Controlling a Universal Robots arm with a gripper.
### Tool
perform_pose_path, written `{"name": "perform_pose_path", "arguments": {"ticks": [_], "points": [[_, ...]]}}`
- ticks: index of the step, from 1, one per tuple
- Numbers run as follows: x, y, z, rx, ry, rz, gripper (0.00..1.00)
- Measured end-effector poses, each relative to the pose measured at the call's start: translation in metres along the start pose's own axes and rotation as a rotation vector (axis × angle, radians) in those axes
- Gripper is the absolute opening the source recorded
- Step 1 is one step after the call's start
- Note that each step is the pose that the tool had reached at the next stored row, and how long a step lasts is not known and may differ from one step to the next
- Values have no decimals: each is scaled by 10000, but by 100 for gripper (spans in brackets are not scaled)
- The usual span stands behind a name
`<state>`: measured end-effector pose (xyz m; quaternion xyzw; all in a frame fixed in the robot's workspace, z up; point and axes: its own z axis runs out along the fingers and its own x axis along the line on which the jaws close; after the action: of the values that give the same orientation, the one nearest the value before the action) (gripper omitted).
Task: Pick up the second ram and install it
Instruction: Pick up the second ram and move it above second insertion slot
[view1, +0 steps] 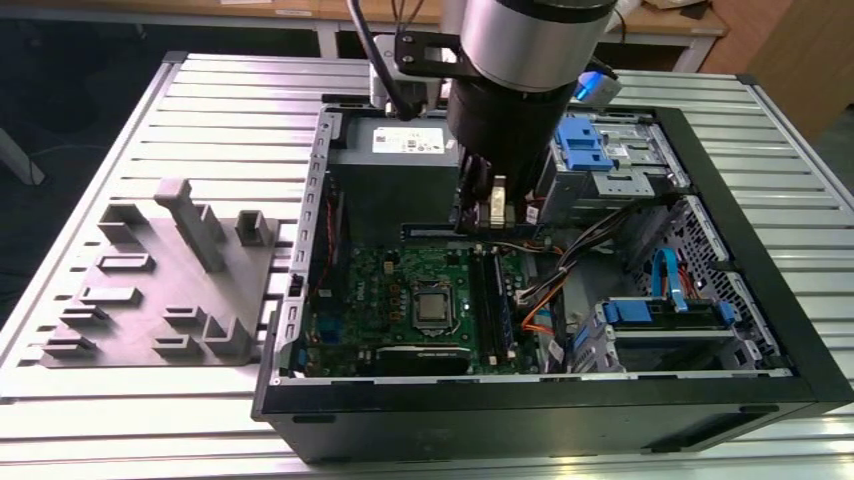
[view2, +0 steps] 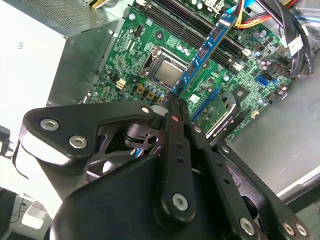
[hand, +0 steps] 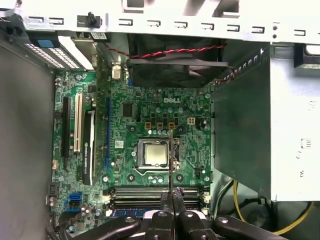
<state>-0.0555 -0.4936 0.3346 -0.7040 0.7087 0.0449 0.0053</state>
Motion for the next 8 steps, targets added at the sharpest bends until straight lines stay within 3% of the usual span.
{"name": "perform_pose_path", "arguments": {"ticks": [4, 8], "points": [[4, -2, 58, -45, 63, 15, 8], [5, -7, 120, -63, 73, 21, 8]]}}
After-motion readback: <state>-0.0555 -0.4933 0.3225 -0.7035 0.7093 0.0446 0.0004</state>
